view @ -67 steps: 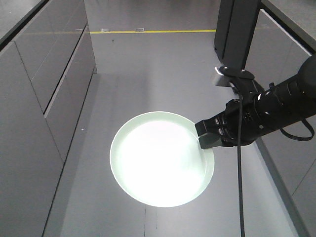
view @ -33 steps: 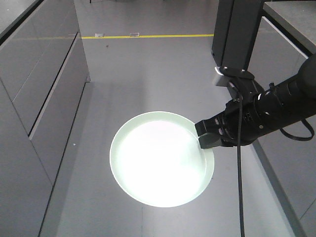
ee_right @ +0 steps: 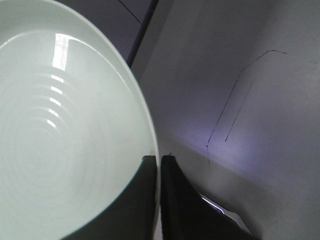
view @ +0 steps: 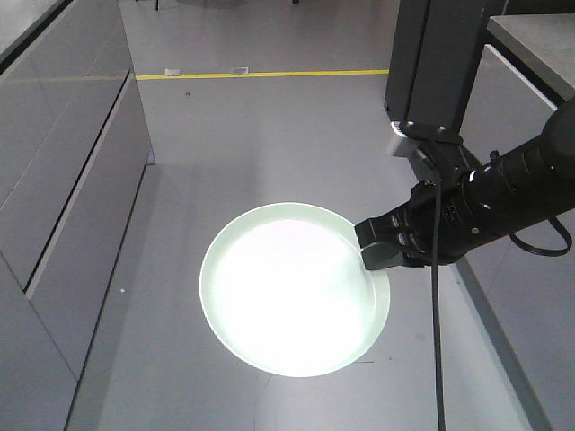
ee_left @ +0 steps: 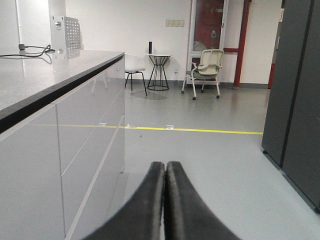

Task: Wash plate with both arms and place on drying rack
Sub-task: 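Hold the plate in the right gripper while driving toward the sink counter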

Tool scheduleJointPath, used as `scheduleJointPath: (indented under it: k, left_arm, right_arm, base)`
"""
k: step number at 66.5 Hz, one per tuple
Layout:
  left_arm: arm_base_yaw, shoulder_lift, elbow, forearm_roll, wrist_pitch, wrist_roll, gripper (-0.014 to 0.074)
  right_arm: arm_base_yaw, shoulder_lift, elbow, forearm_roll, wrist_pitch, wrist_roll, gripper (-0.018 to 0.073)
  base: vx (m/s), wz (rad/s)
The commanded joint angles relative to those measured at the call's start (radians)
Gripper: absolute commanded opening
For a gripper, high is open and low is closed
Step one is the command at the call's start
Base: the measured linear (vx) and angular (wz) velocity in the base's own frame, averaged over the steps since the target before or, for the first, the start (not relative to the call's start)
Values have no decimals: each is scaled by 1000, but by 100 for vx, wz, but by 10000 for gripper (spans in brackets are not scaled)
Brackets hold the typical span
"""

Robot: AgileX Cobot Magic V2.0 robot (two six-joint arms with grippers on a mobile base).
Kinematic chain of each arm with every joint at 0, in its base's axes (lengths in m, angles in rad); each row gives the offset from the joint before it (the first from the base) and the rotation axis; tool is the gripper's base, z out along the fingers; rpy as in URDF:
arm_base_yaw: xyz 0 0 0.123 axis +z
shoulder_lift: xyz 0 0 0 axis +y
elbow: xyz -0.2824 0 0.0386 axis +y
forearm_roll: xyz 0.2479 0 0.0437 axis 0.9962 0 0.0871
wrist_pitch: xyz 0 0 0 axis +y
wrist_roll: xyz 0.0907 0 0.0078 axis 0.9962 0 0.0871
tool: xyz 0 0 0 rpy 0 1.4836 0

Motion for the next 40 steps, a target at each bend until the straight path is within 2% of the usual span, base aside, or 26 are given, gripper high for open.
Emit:
scheduleJointPath:
  k: [1, 40]
  left_arm:
    - [-7, -14, -26, -8, -69, -9, -6]
    - [-7, -14, -26, -8, -69, -9, -6]
  right_arm:
    - [-3, -37, -23, 39, -23, -7, -1]
    - [-3, -37, -23, 39, -23, -7, -1]
  base:
    - [26, -4]
    - [25, -8]
